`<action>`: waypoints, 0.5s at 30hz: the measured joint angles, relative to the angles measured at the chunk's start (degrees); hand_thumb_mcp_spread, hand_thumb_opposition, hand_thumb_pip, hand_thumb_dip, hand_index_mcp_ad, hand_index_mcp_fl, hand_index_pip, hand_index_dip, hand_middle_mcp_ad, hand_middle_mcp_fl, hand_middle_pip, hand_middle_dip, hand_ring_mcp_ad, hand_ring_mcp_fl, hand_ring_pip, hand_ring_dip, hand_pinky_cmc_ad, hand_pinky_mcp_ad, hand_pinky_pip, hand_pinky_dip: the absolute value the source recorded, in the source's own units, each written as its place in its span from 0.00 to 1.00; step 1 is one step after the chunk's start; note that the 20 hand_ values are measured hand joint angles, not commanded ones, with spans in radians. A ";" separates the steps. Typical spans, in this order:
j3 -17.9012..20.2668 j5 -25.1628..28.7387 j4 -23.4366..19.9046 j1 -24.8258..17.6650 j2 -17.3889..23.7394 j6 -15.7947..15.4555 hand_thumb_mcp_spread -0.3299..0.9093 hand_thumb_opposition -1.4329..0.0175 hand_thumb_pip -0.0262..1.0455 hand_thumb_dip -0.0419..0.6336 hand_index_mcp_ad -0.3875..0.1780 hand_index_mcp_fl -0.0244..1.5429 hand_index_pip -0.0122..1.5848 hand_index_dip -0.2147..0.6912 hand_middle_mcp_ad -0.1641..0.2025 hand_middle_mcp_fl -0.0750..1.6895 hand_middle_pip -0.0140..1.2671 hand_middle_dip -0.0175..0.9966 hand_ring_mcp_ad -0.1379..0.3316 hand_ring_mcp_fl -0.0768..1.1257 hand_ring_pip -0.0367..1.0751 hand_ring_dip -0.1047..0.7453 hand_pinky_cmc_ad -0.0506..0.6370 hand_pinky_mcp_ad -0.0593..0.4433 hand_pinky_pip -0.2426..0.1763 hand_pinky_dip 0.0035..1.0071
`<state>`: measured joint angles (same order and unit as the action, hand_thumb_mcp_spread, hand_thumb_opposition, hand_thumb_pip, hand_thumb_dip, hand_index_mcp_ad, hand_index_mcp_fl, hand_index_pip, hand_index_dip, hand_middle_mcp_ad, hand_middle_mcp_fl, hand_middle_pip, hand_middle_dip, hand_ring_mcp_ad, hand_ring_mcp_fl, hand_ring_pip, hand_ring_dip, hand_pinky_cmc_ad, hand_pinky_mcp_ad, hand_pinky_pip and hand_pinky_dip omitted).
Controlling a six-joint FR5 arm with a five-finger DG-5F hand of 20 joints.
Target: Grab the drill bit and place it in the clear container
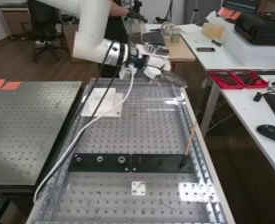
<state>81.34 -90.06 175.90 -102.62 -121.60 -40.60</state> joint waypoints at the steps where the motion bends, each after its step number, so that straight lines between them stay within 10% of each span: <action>1: 0.03 -0.08 -0.03 0.03 0.01 -0.01 0.68 0.37 0.53 0.48 0.44 0.39 0.46 0.62 0.59 0.21 0.10 0.26 0.72 0.13 0.13 0.23 0.56 0.42 0.45 0.13; 15: 1.57 -1.22 -1.29 1.54 2.92 0.67 0.66 0.40 0.55 0.49 0.47 0.33 0.45 0.62 0.59 0.17 0.10 0.27 0.72 0.09 0.13 0.23 0.56 0.42 0.45 0.13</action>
<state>82.91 -91.28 174.60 -101.08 -118.68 -39.93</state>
